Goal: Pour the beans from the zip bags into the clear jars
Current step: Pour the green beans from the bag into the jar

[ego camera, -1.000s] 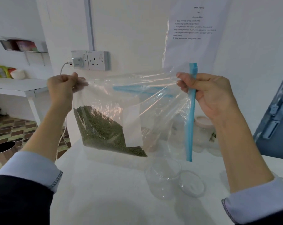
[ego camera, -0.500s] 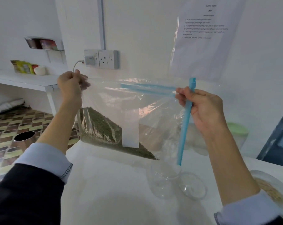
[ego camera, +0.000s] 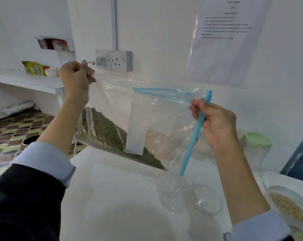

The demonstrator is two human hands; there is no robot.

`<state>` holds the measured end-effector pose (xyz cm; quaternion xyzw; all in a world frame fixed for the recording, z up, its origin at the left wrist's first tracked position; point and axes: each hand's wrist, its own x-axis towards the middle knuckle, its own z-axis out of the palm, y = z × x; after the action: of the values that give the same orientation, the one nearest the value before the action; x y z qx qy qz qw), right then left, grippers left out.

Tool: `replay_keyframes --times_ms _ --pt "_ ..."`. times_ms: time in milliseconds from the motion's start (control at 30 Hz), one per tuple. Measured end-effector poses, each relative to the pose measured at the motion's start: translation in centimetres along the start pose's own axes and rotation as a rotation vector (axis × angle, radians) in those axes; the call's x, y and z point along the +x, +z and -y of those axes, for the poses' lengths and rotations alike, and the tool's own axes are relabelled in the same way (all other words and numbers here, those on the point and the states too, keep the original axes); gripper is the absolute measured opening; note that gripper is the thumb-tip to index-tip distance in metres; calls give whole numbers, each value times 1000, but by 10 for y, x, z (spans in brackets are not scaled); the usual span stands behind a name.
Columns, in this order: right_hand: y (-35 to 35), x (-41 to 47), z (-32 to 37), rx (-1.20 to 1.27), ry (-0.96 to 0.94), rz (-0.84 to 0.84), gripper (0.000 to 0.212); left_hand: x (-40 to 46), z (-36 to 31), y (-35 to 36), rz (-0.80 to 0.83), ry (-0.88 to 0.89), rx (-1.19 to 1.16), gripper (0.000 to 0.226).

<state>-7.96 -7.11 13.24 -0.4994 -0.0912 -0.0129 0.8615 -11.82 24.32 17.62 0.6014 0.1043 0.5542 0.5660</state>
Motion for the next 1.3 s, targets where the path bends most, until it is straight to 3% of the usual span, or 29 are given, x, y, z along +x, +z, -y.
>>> replay_keyframes --times_ms 667,1000,1300 --pt "-11 -2 -7 44 26 2 13 -5 1 20 -172 228 91 41" --pt "-10 -6 -9 58 23 -30 12 -1 2 24 -195 217 260 40" --pt "-7 -7 -9 62 13 -77 7 1 5 25 -222 219 271 43"
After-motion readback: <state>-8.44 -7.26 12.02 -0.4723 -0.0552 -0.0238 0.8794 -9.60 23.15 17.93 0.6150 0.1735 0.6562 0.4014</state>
